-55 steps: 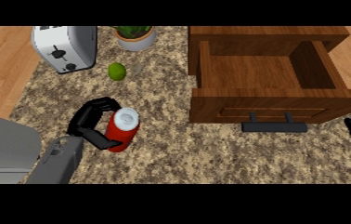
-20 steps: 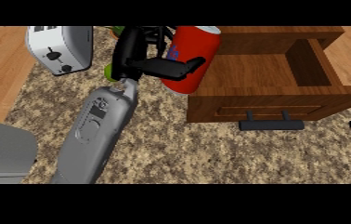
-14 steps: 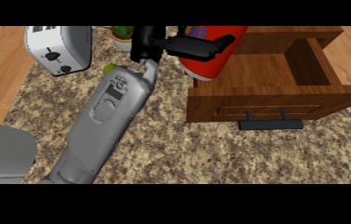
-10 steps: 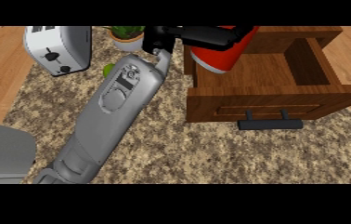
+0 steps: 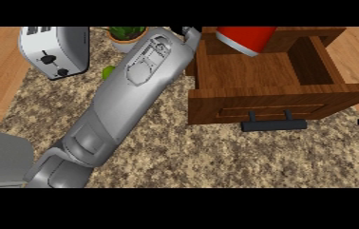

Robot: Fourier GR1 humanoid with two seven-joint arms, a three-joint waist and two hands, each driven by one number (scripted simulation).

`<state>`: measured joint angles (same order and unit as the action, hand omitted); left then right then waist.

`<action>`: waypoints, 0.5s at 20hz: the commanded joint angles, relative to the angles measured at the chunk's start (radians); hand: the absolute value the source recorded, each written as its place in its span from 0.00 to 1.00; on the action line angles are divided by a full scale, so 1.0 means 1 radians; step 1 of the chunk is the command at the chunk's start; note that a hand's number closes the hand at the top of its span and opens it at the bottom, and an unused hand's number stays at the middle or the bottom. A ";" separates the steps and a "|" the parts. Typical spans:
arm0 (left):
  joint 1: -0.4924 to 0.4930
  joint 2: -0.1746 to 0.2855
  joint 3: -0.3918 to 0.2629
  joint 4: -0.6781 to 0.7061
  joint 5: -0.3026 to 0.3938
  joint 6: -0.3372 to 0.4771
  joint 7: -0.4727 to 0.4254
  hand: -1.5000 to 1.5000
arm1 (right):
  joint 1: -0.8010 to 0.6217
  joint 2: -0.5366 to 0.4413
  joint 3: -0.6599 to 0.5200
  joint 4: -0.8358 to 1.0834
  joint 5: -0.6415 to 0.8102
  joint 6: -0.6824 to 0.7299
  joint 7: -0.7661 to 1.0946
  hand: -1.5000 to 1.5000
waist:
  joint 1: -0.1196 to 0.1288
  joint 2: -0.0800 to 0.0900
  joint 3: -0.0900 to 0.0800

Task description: Pick up the can, place it into the drawer and close the drawer

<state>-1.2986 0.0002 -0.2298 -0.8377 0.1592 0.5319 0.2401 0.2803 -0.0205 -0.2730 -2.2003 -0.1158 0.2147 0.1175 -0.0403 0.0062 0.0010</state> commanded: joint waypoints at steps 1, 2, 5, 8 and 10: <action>-0.061 0.000 -0.009 0.139 0.045 -0.010 -0.077 1.00 | 0.022 -0.012 -0.032 0.016 -0.037 0.036 -0.044 0.00 | -0.007 0.002 0.000; -0.132 0.000 -0.041 0.163 0.073 0.020 -0.025 1.00 | -0.031 -0.012 -0.009 0.047 -0.011 0.015 -0.021 0.00 | -0.012 0.004 0.001; -0.185 0.000 -0.035 0.235 0.101 0.025 -0.024 1.00 | -0.042 -0.023 -0.020 0.006 -0.029 0.007 0.021 0.00 | -0.013 0.005 0.001; -0.207 0.000 -0.055 0.298 0.132 0.020 -0.072 1.00 | -0.059 -0.030 -0.017 -0.011 -0.019 -0.007 0.057 0.00 | -0.023 0.007 0.001; -0.176 0.000 -0.134 0.283 0.170 0.049 -0.094 1.00 | -0.040 -0.017 -0.021 0.046 -0.013 0.014 -0.016 0.00 | -0.026 0.005 0.001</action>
<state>-1.4568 0.0000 -0.3122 -0.6092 0.2885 0.5658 0.1782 0.2220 -0.0418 -0.2876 -2.1685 -0.1265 0.2146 0.1310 -0.0586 0.0116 0.0017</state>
